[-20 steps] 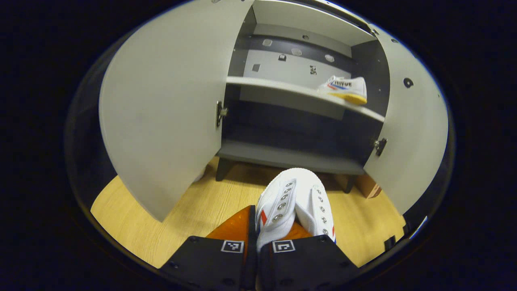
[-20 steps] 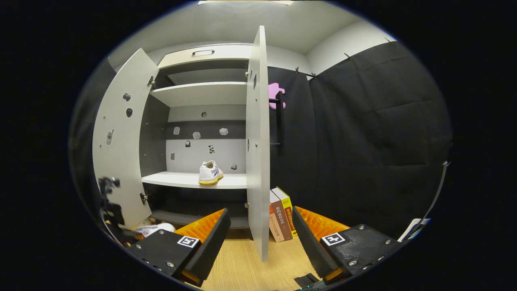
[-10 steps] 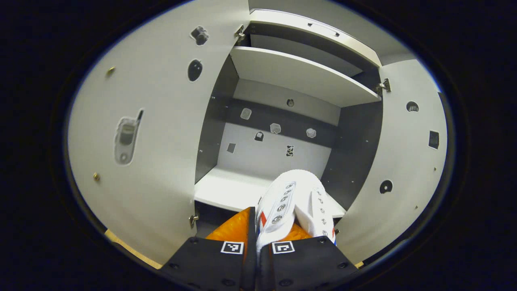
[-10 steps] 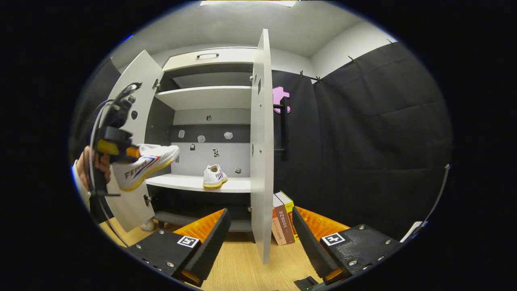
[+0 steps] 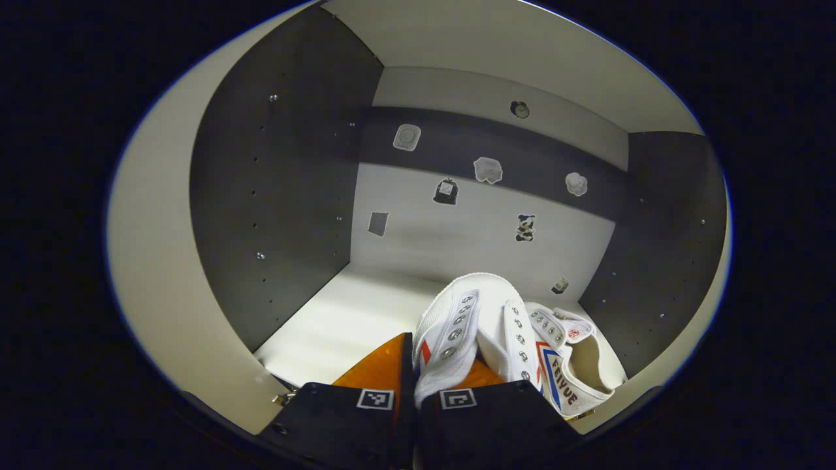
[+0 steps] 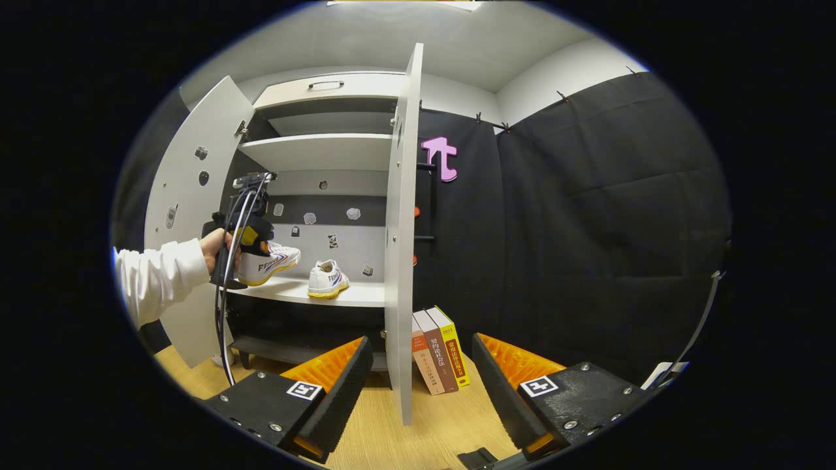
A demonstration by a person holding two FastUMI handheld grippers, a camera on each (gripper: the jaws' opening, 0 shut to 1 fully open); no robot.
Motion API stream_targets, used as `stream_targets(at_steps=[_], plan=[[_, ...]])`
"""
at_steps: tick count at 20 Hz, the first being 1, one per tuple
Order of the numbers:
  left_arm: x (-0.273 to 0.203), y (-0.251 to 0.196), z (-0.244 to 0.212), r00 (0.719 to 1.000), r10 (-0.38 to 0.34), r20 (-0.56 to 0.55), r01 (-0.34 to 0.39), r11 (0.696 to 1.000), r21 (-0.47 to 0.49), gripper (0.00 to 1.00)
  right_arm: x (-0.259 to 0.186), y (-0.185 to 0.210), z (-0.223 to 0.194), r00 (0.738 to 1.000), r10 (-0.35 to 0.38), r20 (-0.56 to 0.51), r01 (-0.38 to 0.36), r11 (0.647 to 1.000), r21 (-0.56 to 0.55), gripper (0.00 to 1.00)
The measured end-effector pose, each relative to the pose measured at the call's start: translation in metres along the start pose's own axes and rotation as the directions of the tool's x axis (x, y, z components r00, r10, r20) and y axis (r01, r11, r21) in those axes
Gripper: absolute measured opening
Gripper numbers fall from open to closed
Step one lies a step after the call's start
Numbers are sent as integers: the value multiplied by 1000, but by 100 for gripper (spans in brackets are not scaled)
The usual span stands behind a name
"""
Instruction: Grab one shoe with the right hand and put it into the shoe cabinet, grab the other shoe with the left hand and put it into the shoe cabinet; then close the right door with the right hand and the left door with the left hand.
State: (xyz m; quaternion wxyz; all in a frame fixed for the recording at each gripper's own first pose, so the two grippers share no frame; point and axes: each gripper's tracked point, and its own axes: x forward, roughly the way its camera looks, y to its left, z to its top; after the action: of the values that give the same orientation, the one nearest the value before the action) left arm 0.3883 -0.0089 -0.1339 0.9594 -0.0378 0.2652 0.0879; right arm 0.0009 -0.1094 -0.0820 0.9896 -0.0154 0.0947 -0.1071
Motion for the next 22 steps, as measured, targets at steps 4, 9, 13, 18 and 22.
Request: stream_targets(at_steps=[4,9,13,18,22], plan=[[29,3,-9,999,37,-34,-37,999,20,11,1,0,-6,1000,4,-15,-4,1000,-3,94],[49,9,-20,993,81,-87,-74,994,76,11,6,-2,-9,1000,7,-28,-6,1000,7,94],[57,13,-30,990,77,-121,-71,996,56,12,6,-2,-10,1000,12,-27,-12,1000,16,94],[57,13,-30,988,83,-129,-71,993,90,29,7,3,-14,999,26,-36,-25,999,27,94],[51,25,-25,986,112,-120,-100,990,104,52,6,11,-13,998,46,-31,-45,998,32,94]])
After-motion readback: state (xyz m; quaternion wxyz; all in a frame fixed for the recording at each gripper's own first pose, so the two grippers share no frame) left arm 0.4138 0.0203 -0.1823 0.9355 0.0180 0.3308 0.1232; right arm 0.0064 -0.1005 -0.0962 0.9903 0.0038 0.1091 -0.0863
